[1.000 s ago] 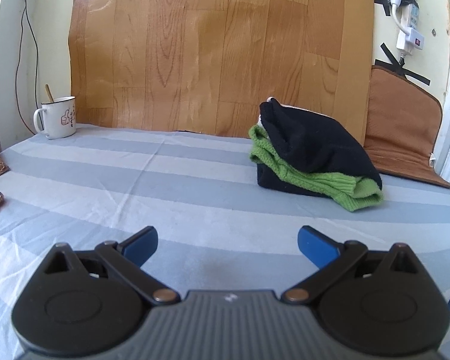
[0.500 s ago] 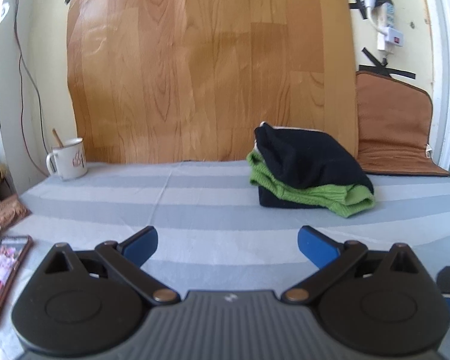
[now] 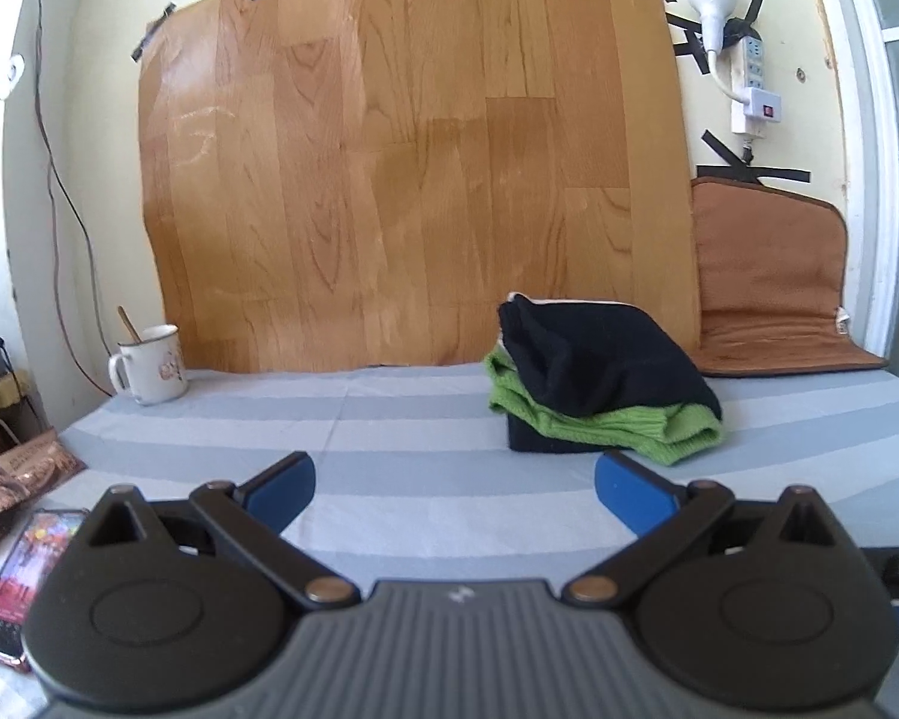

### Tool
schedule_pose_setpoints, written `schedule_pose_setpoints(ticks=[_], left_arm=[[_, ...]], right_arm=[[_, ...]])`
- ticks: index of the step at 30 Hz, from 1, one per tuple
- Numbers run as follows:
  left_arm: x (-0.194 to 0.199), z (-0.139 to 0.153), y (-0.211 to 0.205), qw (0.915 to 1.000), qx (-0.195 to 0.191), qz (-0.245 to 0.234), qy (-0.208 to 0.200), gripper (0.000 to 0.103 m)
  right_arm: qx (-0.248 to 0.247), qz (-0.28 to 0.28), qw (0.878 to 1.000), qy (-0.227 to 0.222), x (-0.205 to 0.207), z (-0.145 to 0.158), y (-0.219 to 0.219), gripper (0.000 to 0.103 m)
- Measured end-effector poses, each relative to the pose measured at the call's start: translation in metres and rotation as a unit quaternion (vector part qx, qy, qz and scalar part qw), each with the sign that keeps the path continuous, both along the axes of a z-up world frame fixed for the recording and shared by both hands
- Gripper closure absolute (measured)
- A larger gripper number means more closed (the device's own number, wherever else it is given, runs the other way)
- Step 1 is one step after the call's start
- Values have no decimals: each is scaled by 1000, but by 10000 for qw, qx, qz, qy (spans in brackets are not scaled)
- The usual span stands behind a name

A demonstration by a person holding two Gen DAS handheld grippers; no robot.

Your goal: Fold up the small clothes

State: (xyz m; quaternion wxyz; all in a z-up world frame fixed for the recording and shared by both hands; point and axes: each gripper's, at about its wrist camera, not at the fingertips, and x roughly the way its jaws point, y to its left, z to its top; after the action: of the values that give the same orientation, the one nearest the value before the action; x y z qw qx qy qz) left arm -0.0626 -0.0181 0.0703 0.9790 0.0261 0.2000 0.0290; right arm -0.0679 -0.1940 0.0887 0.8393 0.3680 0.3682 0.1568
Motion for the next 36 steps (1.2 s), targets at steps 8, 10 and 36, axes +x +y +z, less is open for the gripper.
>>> schedule_pose_setpoints(ticks=[8, 10, 36], left_arm=[[-5, 6, 4, 9996, -147, -69, 243, 0], [-7, 7, 4, 9997, -95, -45, 231, 0], [-11, 3, 5, 9991, 192, 34, 366, 0]], right_arm=[[-278, 123, 9991, -292, -7, 15, 11, 6], [-328, 166, 9988, -324, -8, 16, 14, 6], [-305, 184, 9989, -291, -16, 15, 21, 6]])
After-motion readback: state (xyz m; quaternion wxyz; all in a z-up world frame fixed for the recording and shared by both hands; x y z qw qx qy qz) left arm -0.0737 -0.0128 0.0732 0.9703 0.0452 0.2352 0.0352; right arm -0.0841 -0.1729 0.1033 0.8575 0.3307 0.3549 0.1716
